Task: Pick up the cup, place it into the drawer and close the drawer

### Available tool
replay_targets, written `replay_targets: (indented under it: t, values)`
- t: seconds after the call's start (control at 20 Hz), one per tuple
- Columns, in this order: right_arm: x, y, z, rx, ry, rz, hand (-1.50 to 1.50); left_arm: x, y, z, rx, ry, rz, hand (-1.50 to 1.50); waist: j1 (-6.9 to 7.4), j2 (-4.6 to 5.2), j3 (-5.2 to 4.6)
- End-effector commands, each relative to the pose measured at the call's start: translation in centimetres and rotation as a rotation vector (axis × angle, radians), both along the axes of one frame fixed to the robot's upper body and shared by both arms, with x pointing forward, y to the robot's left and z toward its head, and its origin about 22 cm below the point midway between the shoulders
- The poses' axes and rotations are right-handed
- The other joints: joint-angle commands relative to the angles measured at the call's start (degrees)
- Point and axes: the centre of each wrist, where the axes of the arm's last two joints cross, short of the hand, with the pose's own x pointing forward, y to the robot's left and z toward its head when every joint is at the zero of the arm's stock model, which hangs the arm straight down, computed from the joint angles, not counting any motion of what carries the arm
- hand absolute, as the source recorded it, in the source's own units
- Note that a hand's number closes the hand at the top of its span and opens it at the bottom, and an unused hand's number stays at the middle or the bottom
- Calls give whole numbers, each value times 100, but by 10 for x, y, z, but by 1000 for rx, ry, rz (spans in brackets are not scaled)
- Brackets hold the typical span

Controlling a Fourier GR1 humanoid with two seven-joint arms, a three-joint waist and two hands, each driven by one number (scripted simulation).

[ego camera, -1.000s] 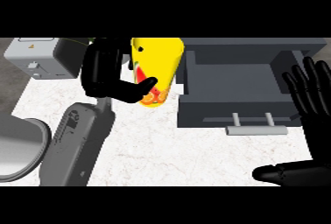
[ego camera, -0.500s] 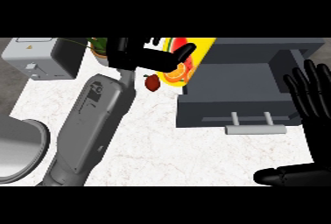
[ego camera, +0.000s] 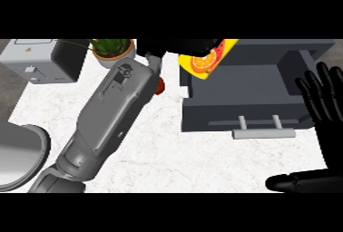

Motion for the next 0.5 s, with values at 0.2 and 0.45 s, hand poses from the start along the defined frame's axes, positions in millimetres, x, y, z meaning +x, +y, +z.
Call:
replay_targets:
  t: [0.2,0.45]
  values:
    - [9,5,1,0,-9,19,-150,6,-19,-35,50,48,25,150,-66,14,1]
    - [10,3,-9,9,-19,24,-150,11,-38,-21,93,88,43,150,-196,38,4]
